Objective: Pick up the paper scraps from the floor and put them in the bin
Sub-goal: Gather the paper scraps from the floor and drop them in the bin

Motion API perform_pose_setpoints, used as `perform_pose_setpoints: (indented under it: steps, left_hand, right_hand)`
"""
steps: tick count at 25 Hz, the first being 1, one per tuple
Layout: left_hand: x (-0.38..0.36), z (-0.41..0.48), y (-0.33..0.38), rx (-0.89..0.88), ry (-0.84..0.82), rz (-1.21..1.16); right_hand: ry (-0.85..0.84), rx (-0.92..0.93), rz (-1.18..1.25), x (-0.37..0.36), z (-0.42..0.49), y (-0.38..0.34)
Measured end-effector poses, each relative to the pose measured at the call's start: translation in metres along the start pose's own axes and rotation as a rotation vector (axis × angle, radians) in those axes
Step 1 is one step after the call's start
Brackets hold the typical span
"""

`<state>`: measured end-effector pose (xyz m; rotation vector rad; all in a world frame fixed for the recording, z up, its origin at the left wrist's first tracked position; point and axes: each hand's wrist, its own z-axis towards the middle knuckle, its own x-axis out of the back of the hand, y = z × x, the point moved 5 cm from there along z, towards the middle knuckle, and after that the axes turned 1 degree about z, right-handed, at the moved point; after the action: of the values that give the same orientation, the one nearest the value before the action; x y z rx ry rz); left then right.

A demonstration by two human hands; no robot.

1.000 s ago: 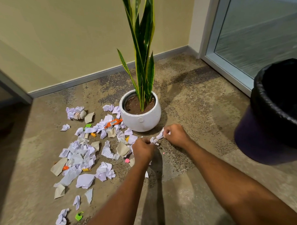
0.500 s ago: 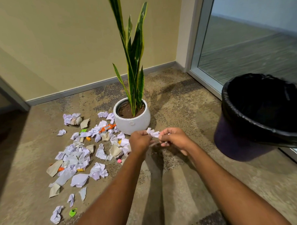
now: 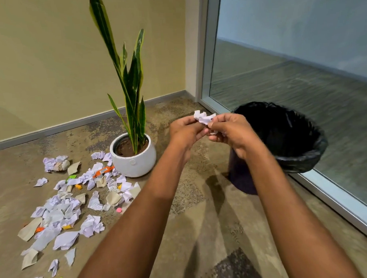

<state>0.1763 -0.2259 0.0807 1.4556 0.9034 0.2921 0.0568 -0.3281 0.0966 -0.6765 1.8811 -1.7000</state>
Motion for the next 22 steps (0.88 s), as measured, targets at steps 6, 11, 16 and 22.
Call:
perform_pose_setpoints:
  steps: [6, 11, 16, 22]
  left_hand:
    - [-0.097, -0.001, -0.005, 0.035, -0.085, 0.086]
    - [-0.138, 0.003, -0.029, 0.115, -0.194, 0.239]
    - [-0.134, 0.012, -0.039, 0.142, -0.233, 0.287]
    - [-0.078, 0.018, -0.030, 0.121, -0.144, 0.189]
  right_hand:
    - [0.277, -0.042, -0.054, 0.099, -0.014, -0.029]
    - [0.438, -0.099, -0.160, 0.142, -0.017, -0.021]
    - [0.534, -0.022, -0.123, 0.154, -0.012, -0.008]
    - [0.408, 0.124, 0.005, 0.116, 0.000, -0.008]
